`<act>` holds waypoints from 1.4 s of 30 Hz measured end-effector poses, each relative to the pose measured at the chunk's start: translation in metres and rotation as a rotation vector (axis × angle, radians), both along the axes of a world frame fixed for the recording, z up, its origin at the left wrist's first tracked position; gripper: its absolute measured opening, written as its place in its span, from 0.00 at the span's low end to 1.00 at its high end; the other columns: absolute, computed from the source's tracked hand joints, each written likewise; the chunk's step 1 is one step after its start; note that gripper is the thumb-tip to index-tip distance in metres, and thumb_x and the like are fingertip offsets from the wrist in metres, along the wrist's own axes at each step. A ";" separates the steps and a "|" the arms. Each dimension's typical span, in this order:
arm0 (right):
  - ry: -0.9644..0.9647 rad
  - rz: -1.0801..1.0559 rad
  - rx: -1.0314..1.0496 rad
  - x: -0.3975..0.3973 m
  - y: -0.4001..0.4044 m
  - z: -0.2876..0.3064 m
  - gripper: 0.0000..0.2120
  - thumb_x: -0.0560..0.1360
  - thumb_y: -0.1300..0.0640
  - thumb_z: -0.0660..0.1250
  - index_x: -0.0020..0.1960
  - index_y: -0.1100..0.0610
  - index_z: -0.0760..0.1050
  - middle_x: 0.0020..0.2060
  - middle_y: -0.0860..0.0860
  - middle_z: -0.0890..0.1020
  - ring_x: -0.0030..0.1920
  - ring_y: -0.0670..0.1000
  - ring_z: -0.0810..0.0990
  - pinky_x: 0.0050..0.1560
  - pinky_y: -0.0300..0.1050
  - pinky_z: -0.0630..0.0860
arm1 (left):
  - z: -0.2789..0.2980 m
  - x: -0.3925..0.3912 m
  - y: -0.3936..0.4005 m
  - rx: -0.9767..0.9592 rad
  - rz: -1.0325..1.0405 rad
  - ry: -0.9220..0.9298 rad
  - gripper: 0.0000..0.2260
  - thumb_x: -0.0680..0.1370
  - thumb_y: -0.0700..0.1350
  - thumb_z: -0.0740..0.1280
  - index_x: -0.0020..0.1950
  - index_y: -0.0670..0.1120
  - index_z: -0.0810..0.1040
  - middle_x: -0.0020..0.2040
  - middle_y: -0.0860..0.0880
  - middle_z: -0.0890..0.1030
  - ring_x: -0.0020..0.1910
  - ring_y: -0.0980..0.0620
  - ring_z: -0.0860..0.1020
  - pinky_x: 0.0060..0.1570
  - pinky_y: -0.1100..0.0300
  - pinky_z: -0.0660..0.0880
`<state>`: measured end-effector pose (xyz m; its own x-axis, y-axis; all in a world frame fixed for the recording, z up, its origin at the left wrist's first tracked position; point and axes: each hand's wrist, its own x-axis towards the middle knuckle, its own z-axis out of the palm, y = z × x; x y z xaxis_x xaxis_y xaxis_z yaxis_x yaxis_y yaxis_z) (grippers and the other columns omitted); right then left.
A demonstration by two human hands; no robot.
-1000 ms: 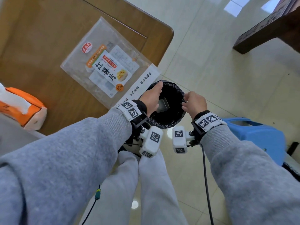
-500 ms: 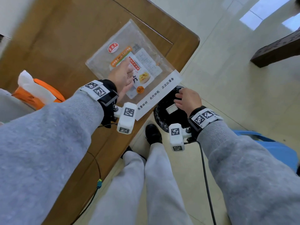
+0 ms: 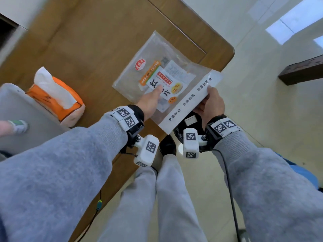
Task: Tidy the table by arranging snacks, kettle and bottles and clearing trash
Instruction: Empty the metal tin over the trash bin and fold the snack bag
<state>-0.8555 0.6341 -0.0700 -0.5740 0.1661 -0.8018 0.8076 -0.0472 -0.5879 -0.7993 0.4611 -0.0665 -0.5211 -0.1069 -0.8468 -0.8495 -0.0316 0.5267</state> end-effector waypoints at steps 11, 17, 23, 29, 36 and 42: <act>0.058 0.223 -0.103 -0.013 -0.010 0.011 0.30 0.85 0.42 0.51 0.41 0.58 0.83 0.35 0.52 0.87 0.35 0.50 0.83 0.36 0.41 0.79 | -0.003 0.004 0.014 0.268 0.261 -0.156 0.35 0.78 0.70 0.50 0.68 0.44 0.74 0.61 0.44 0.82 0.59 0.47 0.81 0.64 0.50 0.74; 0.064 0.339 -0.102 -0.002 -0.011 0.011 0.29 0.85 0.44 0.51 0.48 0.62 0.84 0.41 0.54 0.87 0.39 0.51 0.84 0.42 0.42 0.79 | -0.006 0.009 0.007 0.279 0.281 -0.172 0.39 0.76 0.73 0.46 0.68 0.45 0.74 0.62 0.45 0.82 0.61 0.47 0.80 0.67 0.48 0.71; 0.070 0.445 -0.151 0.006 -0.007 0.014 0.32 0.85 0.44 0.48 0.57 0.67 0.83 0.53 0.59 0.88 0.55 0.64 0.86 0.59 0.56 0.80 | 0.011 0.005 0.036 0.245 0.400 -0.037 0.20 0.83 0.60 0.47 0.58 0.51 0.73 0.54 0.43 0.81 0.45 0.50 0.80 0.44 0.55 0.77; 0.028 0.477 -0.148 0.012 0.014 0.007 0.33 0.85 0.42 0.48 0.59 0.66 0.82 0.55 0.58 0.88 0.55 0.60 0.86 0.54 0.49 0.80 | 0.003 0.022 0.029 0.289 0.444 0.007 0.22 0.82 0.61 0.53 0.57 0.52 0.82 0.51 0.43 0.86 0.52 0.42 0.84 0.52 0.44 0.81; -0.011 0.519 -0.072 0.021 0.042 -0.005 0.26 0.85 0.46 0.52 0.57 0.62 0.83 0.54 0.56 0.88 0.57 0.57 0.86 0.58 0.49 0.81 | -0.004 0.030 0.019 0.115 0.306 -0.091 0.28 0.82 0.62 0.52 0.72 0.43 0.70 0.65 0.43 0.79 0.62 0.46 0.78 0.67 0.50 0.72; 0.014 0.458 -0.061 0.019 0.058 -0.006 0.20 0.84 0.51 0.57 0.61 0.64 0.81 0.55 0.59 0.87 0.60 0.62 0.84 0.61 0.54 0.81 | -0.010 0.025 0.033 -0.137 0.087 -0.050 0.18 0.73 0.58 0.63 0.59 0.52 0.75 0.56 0.54 0.79 0.61 0.51 0.77 0.67 0.47 0.72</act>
<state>-0.8368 0.6925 -0.0756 -0.5879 -0.1543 -0.7941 0.7453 0.2783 -0.6058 -0.7747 0.4936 -0.0770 -0.4623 -0.2664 -0.8457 -0.8719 -0.0370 0.4883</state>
